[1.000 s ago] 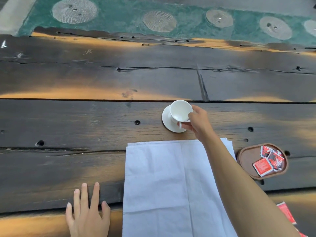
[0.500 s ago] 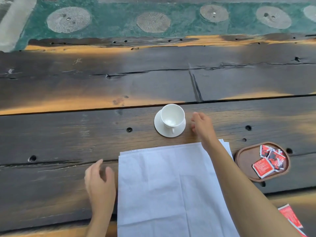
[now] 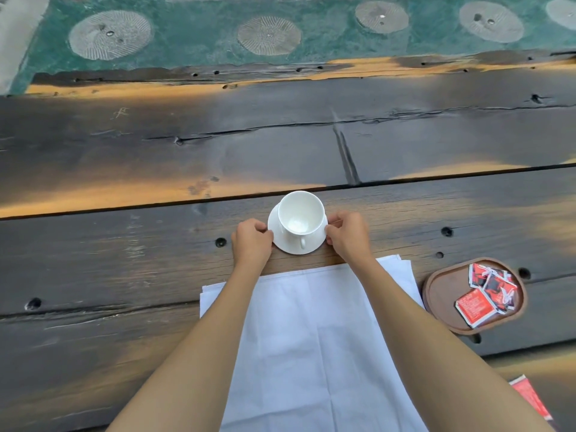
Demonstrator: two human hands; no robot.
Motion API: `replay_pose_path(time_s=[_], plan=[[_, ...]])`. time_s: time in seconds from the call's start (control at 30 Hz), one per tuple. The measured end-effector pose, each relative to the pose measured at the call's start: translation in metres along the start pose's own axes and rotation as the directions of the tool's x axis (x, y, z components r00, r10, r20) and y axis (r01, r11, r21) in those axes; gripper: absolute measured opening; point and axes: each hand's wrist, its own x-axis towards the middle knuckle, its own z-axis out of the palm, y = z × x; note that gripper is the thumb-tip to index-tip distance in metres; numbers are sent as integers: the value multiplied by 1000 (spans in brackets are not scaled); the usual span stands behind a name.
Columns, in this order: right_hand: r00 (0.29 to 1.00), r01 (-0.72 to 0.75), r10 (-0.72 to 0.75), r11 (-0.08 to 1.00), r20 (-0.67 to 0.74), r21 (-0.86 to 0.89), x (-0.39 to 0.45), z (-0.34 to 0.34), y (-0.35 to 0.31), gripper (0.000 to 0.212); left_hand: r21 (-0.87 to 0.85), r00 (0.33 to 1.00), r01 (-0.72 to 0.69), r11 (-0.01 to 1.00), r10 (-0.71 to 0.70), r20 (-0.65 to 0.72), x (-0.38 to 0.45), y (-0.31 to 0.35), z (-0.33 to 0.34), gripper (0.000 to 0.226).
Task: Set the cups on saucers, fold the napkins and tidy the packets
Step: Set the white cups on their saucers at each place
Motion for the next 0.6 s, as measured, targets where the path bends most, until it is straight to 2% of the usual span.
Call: replay_pose_path(time_s=[0.3,0.6], plan=[[1000,20,-22,996,-16,-84,-3,0,4,16,50,999,24,998,-25,33,-6,-9,-3,16],[1000,12,-12,1000,2,-29,-19,-1,12,17,73,998,8,997,-12,55,-19,-18,-6,16]])
